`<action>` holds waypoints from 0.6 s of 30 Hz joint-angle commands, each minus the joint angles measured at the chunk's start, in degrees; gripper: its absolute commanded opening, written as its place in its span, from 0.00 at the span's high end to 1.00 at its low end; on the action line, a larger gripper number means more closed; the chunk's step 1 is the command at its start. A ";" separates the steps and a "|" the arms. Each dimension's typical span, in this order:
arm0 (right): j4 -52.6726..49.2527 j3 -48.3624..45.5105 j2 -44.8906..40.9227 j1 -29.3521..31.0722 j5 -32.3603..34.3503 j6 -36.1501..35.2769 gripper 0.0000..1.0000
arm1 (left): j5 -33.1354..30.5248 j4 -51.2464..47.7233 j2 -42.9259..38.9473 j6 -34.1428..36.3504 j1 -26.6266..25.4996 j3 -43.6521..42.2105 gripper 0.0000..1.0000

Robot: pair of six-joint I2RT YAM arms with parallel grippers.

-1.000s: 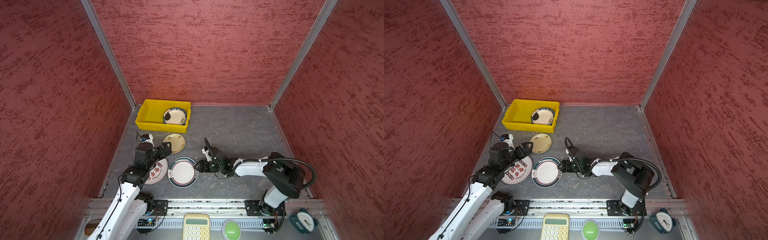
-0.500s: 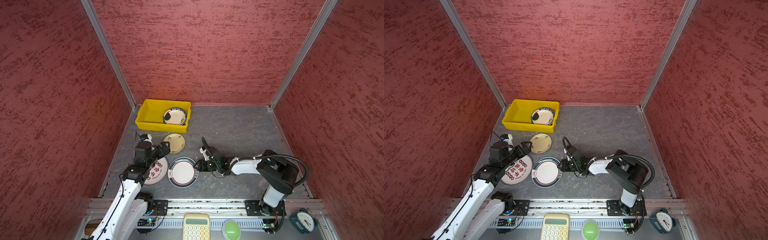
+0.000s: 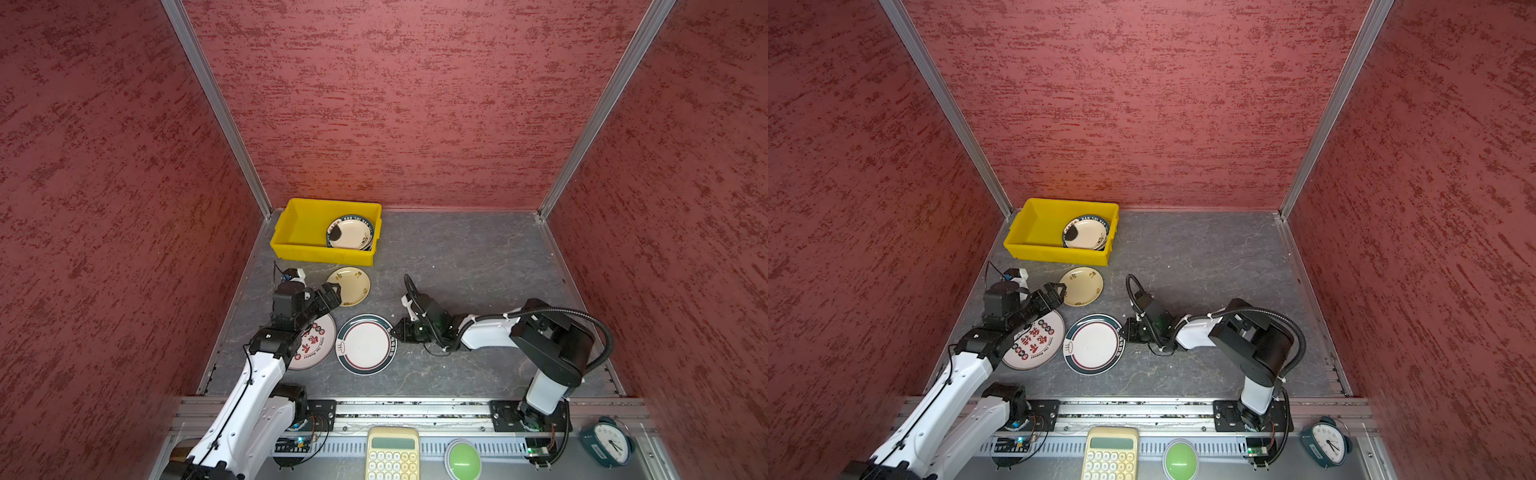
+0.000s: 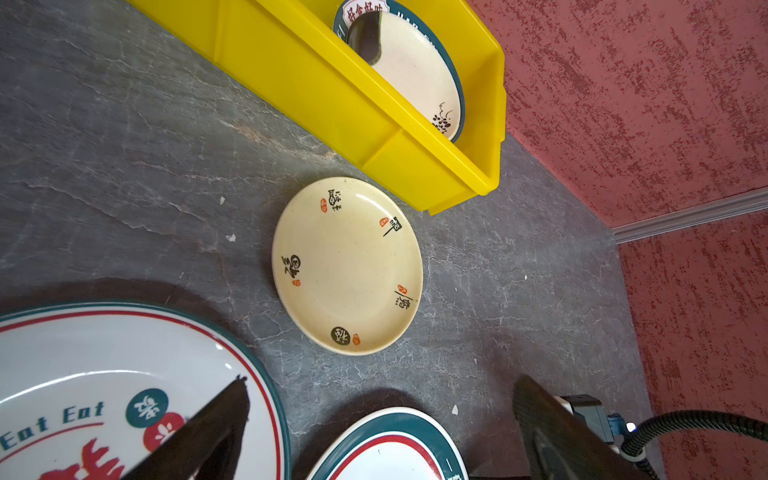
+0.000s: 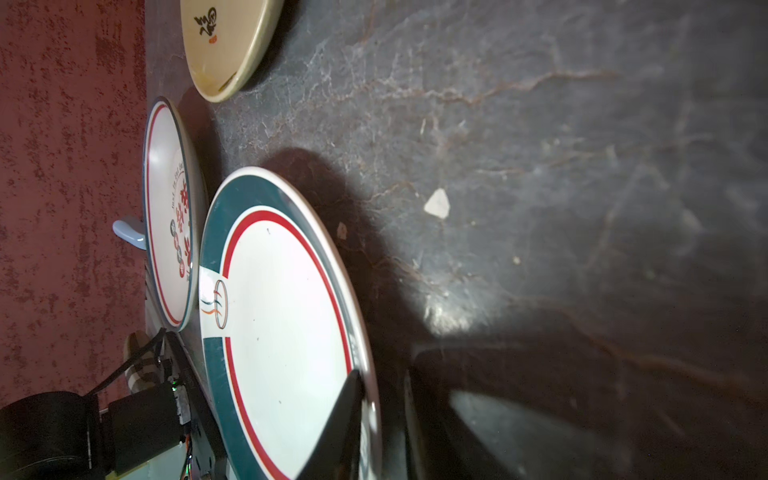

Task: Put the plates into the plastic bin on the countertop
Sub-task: 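Grasp the green-and-red-rimmed plate edge with the right gripper and tilt it up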

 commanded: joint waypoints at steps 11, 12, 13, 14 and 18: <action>-4.09 -1.18 -4.15 -3.79 6.06 -0.69 0.88 | 2.39 2.65 0.50 0.16 0.43 -0.10 0.01; -4.72 -0.96 -4.65 -3.88 6.12 -0.90 0.89 | 2.65 2.66 0.62 0.03 0.36 -0.09 0.01; -5.35 -0.93 -5.07 -3.95 6.38 -1.13 0.90 | 2.87 2.79 0.66 -0.10 0.31 -0.18 0.01; -6.17 -0.96 -5.82 -4.18 6.66 -1.15 0.92 | 3.09 3.12 0.63 -0.28 0.28 -0.31 0.01; -8.38 -1.50 -10.08 -5.67 7.37 -0.77 0.97 | 4.28 3.22 0.66 -1.00 0.32 -0.46 0.01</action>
